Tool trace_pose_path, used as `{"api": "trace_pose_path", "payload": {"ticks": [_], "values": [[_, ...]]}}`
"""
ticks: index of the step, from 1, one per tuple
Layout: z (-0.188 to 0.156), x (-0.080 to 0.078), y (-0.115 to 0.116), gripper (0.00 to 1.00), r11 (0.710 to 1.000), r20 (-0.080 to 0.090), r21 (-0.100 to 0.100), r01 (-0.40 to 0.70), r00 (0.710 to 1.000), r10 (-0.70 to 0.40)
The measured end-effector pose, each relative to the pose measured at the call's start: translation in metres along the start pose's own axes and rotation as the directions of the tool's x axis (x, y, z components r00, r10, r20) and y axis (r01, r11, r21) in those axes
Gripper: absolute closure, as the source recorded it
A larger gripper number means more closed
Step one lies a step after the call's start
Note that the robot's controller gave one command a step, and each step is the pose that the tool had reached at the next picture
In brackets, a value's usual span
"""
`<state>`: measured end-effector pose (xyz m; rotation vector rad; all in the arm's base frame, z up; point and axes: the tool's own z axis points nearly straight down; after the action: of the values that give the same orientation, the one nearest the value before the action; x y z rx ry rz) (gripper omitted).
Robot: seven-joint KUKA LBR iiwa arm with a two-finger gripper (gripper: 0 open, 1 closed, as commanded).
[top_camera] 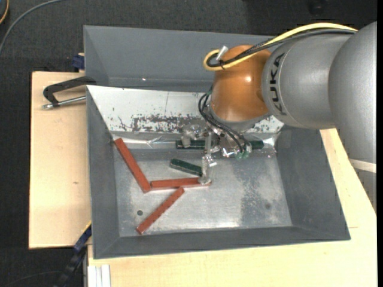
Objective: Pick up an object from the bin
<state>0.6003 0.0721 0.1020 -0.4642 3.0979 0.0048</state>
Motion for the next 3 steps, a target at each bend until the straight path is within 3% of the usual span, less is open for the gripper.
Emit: {"api": "trace_pose_path", "payload": {"ticks": [1,2,3], "values": [[-0.004,0.011,0.008,0.0,0.996,-0.008,0.001,-0.09,0.996,0.09],[0.031,0.017,-0.005,0.0,0.985,-0.006,0.001,-0.172,0.985,0.172],[0.029,0.015,-0.004,0.0,0.985,-0.004,0.002,-0.171,0.985,0.171]]}}
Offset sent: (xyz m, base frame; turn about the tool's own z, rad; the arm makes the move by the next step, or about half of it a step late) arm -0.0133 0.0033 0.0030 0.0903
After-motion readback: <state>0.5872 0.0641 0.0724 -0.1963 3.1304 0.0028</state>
